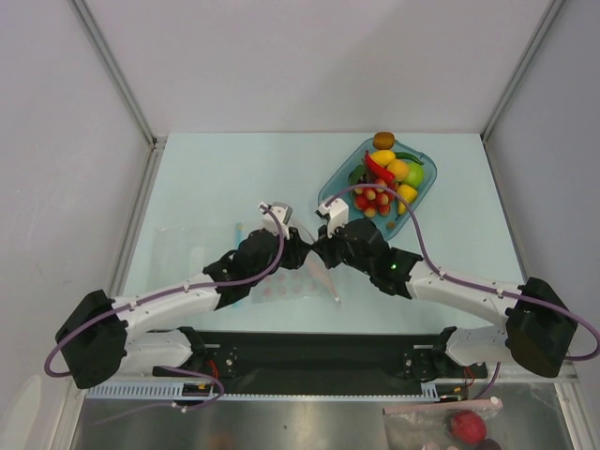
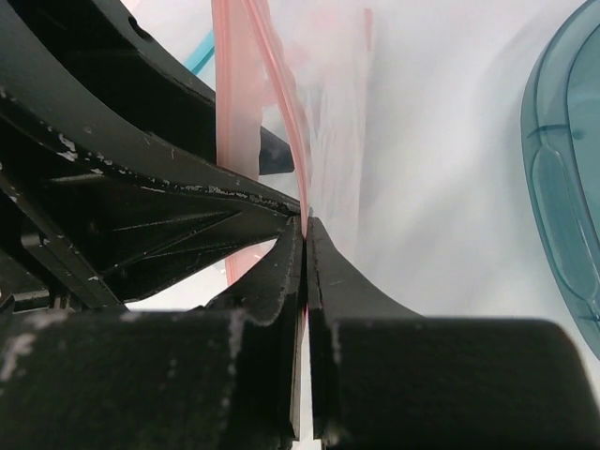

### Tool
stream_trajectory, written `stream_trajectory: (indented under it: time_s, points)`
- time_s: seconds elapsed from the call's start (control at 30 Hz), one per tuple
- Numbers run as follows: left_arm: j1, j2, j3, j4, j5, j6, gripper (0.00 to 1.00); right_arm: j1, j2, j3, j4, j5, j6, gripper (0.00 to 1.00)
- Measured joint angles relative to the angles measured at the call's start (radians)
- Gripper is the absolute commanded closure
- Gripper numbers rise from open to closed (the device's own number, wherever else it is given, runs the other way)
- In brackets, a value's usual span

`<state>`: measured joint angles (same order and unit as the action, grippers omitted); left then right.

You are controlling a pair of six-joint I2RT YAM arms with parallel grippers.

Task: Place the food in the zip-top bag and seal the zipper
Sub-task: Open the zipper of the food storage bag.

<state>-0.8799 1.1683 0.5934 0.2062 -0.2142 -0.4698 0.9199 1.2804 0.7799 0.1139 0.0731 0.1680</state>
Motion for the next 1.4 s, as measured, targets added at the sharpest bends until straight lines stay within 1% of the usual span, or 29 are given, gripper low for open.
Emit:
stream_trajectory:
  time_s: [0.07, 0.17, 0.23, 0.33, 0.43, 0.47, 0.57, 0.63, 0.67, 0.77, 0.87, 1.0, 1.13, 1.2, 1.27, 1.4]
  points:
    - [-0.001, 0.006, 0.006, 0.0, 0.001, 0.0, 0.59, -0.005, -0.006, -0.008, 0.008, -0.003, 0.009, 1.0]
    - [-0.003, 0.014, 0.013, -0.001, 0.005, 0.0, 0.55, -0.016, -0.023, -0.023, 0.024, -0.003, 0.024, 1.0]
    - [-0.003, 0.022, 0.019, -0.003, 0.006, 0.002, 0.48, -0.022, -0.035, -0.032, 0.033, -0.003, 0.031, 1.0]
    - [-0.005, 0.03, 0.023, -0.008, 0.008, 0.0, 0.48, -0.035, -0.051, -0.044, 0.04, -0.003, 0.043, 1.0]
    - [-0.014, 0.034, 0.027, -0.008, 0.013, 0.001, 0.62, -0.045, -0.056, -0.047, 0.045, -0.01, 0.051, 1.0]
    - [-0.016, 0.034, 0.027, -0.009, 0.013, -0.002, 0.73, -0.048, -0.056, -0.047, 0.048, -0.011, 0.055, 1.0]
    - [-0.019, 0.034, 0.029, -0.008, 0.016, 0.0, 0.85, -0.055, -0.056, -0.047, 0.05, -0.011, 0.065, 1.0]
    - [-0.019, 0.034, 0.03, -0.01, 0.016, 0.001, 0.89, -0.059, -0.056, -0.047, 0.049, -0.01, 0.069, 1.0]
    - [-0.02, 0.034, 0.032, -0.012, 0.016, 0.002, 0.94, -0.061, -0.056, -0.047, 0.049, -0.01, 0.07, 1.0]
    - [-0.023, 0.034, 0.041, -0.03, 0.014, 0.005, 0.97, -0.064, -0.056, -0.047, 0.048, 0.004, 0.074, 1.0]
    - [-0.029, 0.037, 0.076, -0.092, 0.001, 0.008, 1.0, -0.068, -0.056, -0.047, 0.042, 0.027, 0.076, 1.0]
    - [-0.032, 0.057, 0.182, -0.254, -0.028, 0.013, 1.0, -0.076, -0.055, -0.047, 0.035, 0.053, 0.083, 1.0]
    - [-0.036, 0.076, 0.315, -0.439, -0.06, 0.041, 0.99, -0.098, -0.036, -0.047, 0.038, 0.051, 0.095, 1.0]
    - [-0.048, 0.072, 0.364, -0.504, -0.09, 0.053, 0.99, -0.112, -0.014, -0.047, 0.043, 0.046, 0.109, 1.0]
    - [-0.065, 0.06, 0.38, -0.541, -0.118, 0.061, 0.97, -0.124, 0.018, -0.047, 0.055, 0.032, 0.122, 1.0]
    - [-0.08, 0.039, 0.38, -0.612, -0.163, 0.069, 0.97, -0.15, 0.1, -0.045, 0.071, -0.008, 0.154, 1.0]
